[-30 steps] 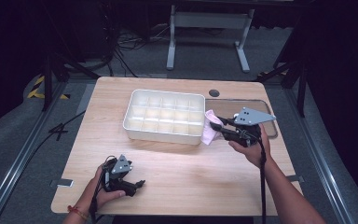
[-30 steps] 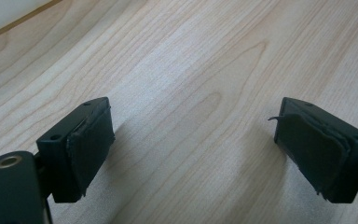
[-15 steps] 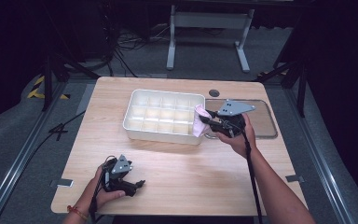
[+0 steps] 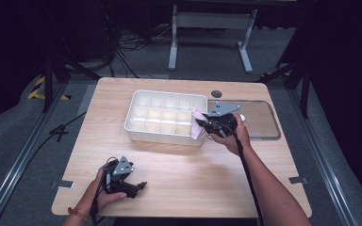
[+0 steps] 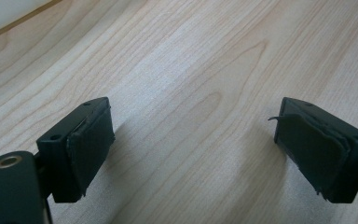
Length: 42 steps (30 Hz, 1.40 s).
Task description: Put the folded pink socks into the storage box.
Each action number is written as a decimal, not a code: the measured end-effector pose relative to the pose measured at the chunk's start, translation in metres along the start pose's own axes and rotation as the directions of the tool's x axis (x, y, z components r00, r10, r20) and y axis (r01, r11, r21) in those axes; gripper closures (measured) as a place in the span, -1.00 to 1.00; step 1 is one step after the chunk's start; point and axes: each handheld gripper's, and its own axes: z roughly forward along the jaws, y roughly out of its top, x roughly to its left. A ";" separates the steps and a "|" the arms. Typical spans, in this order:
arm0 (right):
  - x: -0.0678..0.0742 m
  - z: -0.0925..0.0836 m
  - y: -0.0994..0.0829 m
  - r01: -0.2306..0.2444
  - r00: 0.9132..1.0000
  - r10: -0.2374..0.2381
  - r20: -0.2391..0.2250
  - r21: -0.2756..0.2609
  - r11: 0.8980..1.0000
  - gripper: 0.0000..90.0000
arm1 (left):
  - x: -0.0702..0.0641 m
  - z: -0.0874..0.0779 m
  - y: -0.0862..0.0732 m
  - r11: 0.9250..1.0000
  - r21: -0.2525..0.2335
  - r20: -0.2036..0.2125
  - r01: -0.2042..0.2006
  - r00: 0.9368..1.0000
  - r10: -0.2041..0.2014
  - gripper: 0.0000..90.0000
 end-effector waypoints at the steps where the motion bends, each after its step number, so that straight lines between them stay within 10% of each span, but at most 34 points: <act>1: -0.001 0.001 -0.001 -0.006 1.000 0.006 -0.002 0.003 1.000 0.61 | 0.000 0.000 0.000 1.000 0.000 0.000 -0.001 1.000 0.001 -0.74; 17: 0.001 0.020 -0.001 0.045 0.999 -0.047 0.018 0.109 0.993 0.61 | 0.000 0.000 0.000 1.000 0.001 0.000 -0.001 1.000 0.001 -0.74; 25: 0.005 0.035 -0.003 0.100 0.995 -0.100 -0.008 0.209 0.973 0.61 | 0.000 0.000 0.000 1.000 -0.002 0.001 0.002 1.000 -0.002 -0.74; 30: 0.011 0.045 -0.005 0.185 0.982 -0.168 -0.083 0.300 0.936 0.62 | 0.000 0.000 0.000 1.000 -0.002 0.002 0.006 1.000 -0.006 -0.74; 42: 0.004 0.050 -0.004 0.173 0.981 -0.128 -0.148 0.357 0.918 0.65 | 0.000 0.000 0.000 1.000 -0.002 0.005 0.005 1.000 -0.005 -0.74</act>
